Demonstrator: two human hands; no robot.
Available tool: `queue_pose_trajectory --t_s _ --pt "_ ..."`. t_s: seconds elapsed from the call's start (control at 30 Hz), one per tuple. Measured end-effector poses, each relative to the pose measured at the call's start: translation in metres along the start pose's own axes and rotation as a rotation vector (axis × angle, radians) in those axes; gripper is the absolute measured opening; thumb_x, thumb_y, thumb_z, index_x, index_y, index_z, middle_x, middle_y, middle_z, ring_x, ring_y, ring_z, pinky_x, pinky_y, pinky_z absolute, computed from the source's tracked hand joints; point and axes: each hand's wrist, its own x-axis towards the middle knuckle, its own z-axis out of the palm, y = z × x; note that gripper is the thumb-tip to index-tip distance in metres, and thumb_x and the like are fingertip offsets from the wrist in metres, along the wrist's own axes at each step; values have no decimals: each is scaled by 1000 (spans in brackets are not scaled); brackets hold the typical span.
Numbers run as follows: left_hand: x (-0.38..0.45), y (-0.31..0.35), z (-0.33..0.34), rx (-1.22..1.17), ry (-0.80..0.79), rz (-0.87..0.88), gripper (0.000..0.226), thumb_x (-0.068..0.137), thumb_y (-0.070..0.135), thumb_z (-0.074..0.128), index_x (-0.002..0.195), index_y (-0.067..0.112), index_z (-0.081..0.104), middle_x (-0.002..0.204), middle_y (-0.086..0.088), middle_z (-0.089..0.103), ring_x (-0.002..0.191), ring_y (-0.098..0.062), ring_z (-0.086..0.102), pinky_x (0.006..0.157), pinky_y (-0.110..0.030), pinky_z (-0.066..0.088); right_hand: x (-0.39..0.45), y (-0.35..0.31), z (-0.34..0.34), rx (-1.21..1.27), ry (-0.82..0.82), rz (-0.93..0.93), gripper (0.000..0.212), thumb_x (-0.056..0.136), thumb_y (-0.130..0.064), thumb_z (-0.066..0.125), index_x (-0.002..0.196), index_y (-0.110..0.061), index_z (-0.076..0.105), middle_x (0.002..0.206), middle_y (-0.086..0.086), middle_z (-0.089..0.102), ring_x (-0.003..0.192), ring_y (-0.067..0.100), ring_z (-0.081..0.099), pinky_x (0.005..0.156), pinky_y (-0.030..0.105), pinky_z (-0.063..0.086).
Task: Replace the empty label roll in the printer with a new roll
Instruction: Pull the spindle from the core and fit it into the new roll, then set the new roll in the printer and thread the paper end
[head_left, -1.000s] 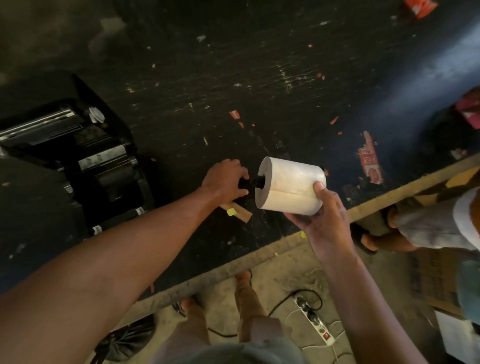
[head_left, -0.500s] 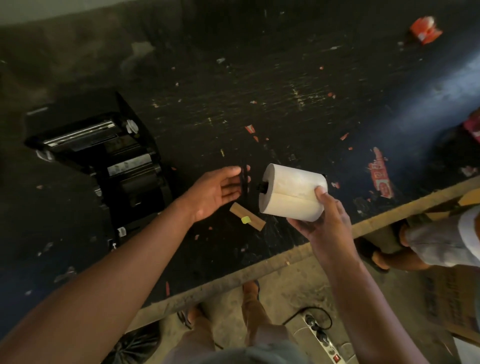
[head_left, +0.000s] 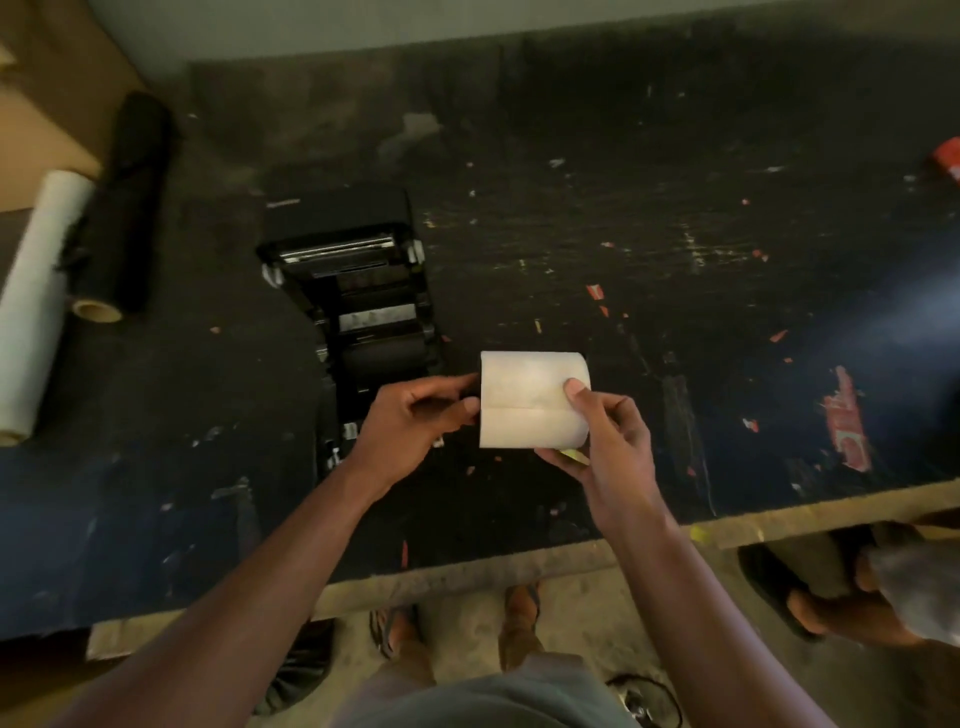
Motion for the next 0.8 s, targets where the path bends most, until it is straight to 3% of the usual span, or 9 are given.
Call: queue_pose_trajectory --t_s 0.07,0.17,0.27,0.37,0.5,0.57,0.7,0.8 --pt "-16 -7 -9 -54 87 -28 34 97 22 73 131 24 74 120 7 79 112 -11 75 91 -29 62 -1 6 15 -67 -13 -52 59 67 -46 89 113 -21 61 121 2 68 109 24 72 78 45 66" --pt "-44 -20 -22 -351 122 -161 30 106 22 59 133 25 71 132 3 75 124 -17 71 101 -35 59 -3 18 40 -252 -46 -144 46 75 -46 88 109 -32 61 124 1 66 111 21 70 80 42 66" --pt "-70 -32 -33 -514 215 -195 36 95 39 72 129 25 74 131 0 74 126 -20 70 96 -34 61 -8 36 67 -454 -131 -247 45 76 -49 85 110 -39 57 120 -8 65 110 14 68 83 40 65" --pt "-87 -45 -44 -547 408 -201 48 79 38 80 122 16 76 124 -2 77 122 -23 71 90 -33 63 -13 55 95 -588 -245 -327 48 79 -52 83 113 -42 50 118 -15 62 105 5 67 71 20 62" --pt "-98 -59 -68 -625 514 -191 53 76 33 79 122 8 72 120 -4 78 122 -27 71 100 -45 58 -12 69 129 -668 -329 -380 52 78 -58 81 114 -43 47 117 -19 61 103 -6 64 69 7 54" --pt "-96 -58 -75 -618 520 -149 46 79 29 78 120 9 72 119 -3 79 121 -26 71 100 -45 60 -9 69 136 -701 -346 -431 52 77 -59 80 115 -42 48 115 -22 61 106 -15 59 70 5 52" --pt "-81 -52 -78 -465 526 -57 33 92 13 74 125 8 70 120 2 78 115 -18 74 88 -30 64 9 57 136 -796 -266 -527 55 72 -68 78 116 -45 54 122 -19 54 110 -2 58 84 16 53" --pt "-60 -56 -96 -311 581 6 36 93 9 76 129 6 68 119 9 78 114 -11 74 91 -30 63 28 57 153 -836 -277 -547 61 76 -61 81 126 -34 61 119 -14 61 100 -5 64 77 11 57"
